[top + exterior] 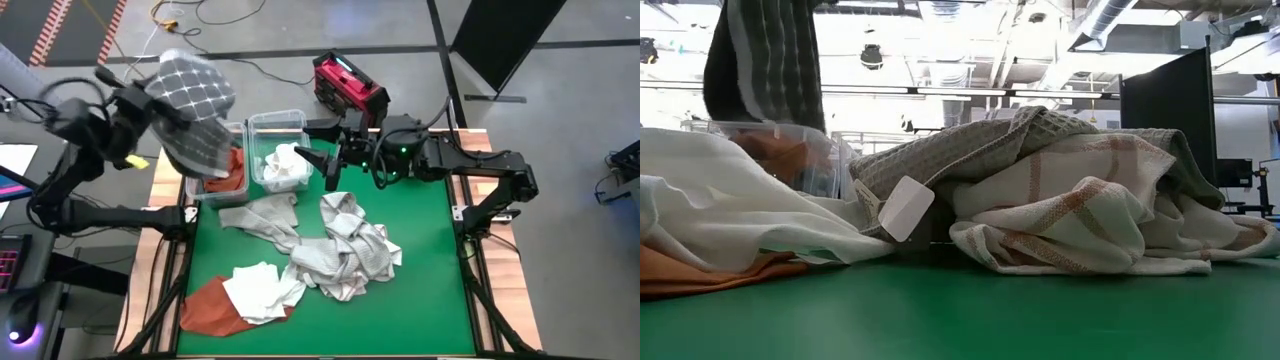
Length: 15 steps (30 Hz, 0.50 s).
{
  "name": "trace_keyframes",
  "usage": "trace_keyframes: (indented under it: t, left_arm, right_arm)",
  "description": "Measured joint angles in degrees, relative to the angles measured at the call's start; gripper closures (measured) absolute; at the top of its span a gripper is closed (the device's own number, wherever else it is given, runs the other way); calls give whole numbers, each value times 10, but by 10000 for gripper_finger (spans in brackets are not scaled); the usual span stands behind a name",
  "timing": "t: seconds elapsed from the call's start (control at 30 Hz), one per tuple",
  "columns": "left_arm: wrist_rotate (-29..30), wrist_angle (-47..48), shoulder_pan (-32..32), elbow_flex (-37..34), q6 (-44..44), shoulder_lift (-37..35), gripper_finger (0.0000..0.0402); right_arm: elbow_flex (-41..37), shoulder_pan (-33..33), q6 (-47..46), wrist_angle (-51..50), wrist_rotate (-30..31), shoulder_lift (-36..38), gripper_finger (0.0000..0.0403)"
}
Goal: Sort towels by color in basket
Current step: Put the gray patterned towel into the left transparent bin
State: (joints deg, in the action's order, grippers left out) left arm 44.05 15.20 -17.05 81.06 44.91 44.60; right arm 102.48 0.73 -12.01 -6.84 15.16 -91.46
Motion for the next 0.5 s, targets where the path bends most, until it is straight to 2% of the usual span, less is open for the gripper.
trace_keyframes:
  t: [0.13, 0.33, 0.5]
  left_arm:
    - [-6, 39, -37, -55, -147, -37, 401]
    - [-69, 35, -66, -177, -342, -89, 402]
    - [-139, 30, -88, -268, -461, -87, 401]
  right_arm:
    - [0, 5, 0, -15, 0, 0, 108]
    - [0, 5, 0, -18, 0, 0, 108]
    - [0, 6, -1, -17, 0, 0, 108]
